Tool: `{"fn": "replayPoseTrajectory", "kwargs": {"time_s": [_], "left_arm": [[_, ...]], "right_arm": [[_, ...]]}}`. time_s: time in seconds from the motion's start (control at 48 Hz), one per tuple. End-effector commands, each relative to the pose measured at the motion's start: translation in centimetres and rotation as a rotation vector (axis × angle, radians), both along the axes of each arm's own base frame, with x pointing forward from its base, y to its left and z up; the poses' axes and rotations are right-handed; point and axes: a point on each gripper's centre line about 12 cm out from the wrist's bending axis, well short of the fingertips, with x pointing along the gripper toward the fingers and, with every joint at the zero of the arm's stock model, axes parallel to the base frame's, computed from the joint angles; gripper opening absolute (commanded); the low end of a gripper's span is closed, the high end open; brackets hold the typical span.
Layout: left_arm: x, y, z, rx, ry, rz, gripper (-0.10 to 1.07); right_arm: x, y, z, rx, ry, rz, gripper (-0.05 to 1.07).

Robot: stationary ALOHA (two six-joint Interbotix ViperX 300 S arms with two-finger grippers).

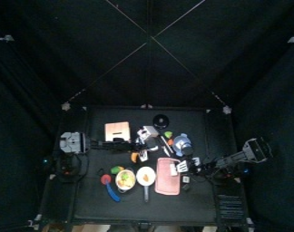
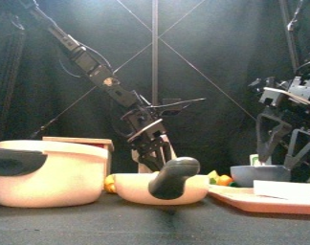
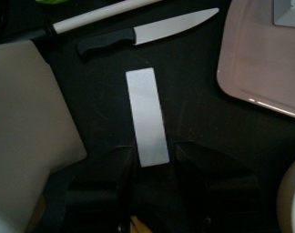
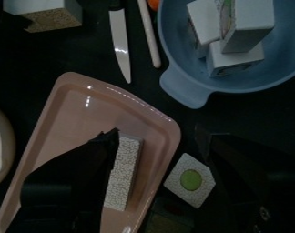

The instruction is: Grab rice

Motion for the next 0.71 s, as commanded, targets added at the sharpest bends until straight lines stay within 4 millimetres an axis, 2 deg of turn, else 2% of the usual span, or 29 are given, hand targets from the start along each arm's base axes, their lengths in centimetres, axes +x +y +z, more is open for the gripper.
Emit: {"fn": "replayPoseTrajectory", "kwargs": {"time_s": [0.0,0.188,0.458,0.688], "left_arm": [[0.5,-0.8,3.4,0.026,-0.07,-0.027,0.69],[0.2,-2.9,5.1,0.041,-0.079,-0.076,0.69],[-0.6,-4.0,6.0,0.048,-0.126,-0.113,0.69],[-2.6,-4.8,6.4,0.034,-0.248,-0.147,0.69]], "right_arm": [[0.2,0.0,0.4,0.001,-0.016,-0.002,0.98],[0.2,0.0,0.4,0.001,-0.016,-0.002,0.98],[0.3,0.0,0.8,-0.016,-0.018,0.034,0.98],[1.1,0.4,2.6,-0.053,-0.053,0.163,0.98]]}}
